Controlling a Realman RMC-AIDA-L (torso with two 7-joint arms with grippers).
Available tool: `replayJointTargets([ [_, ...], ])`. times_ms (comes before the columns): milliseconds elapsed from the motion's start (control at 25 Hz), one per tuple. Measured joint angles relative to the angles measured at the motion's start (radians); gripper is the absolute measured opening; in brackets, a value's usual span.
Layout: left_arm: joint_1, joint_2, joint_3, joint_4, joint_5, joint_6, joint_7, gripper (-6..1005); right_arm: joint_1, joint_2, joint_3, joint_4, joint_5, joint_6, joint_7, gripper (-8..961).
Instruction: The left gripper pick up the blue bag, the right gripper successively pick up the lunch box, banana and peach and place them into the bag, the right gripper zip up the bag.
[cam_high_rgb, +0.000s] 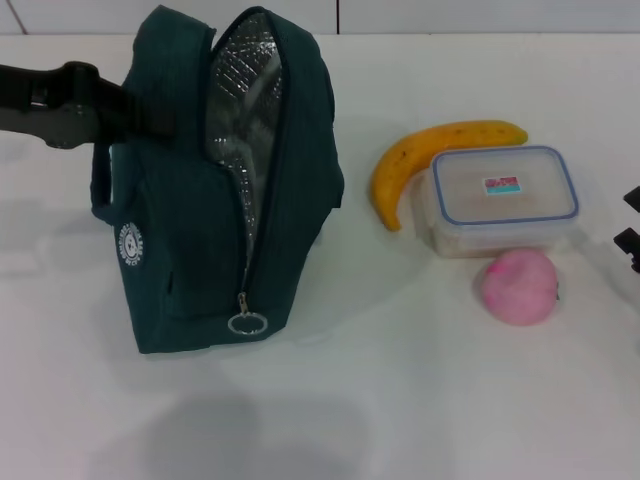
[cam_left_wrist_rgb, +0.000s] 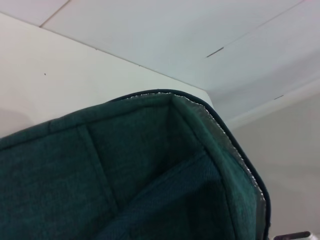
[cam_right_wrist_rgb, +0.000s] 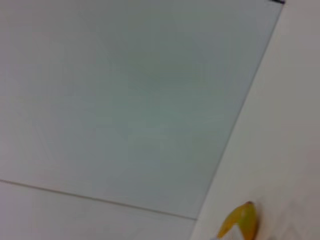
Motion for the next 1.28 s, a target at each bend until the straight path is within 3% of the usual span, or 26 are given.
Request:
replayJointTargets([
  [360, -0.008, -0.003, 0.0, 0.0, 0.003, -0.005, 0.006, 39, 0.071, 0.008, -0.002, -0.005, 0.003, 0.125, -0.003, 837],
  [760, -0.01, -0.007, 0.001, 0.0, 0.007, -0.004, 0.019, 38, 0.153, 0.013, -0.001, -0.009, 0.003, 0.173, -0.005, 820],
  [1280, -0.011, -0.008, 0.002, 0.004, 0.009, 0.0, 0.019, 38, 0.187, 0.016, 0.0, -0.009, 0.004, 0.189, -0.002, 797],
])
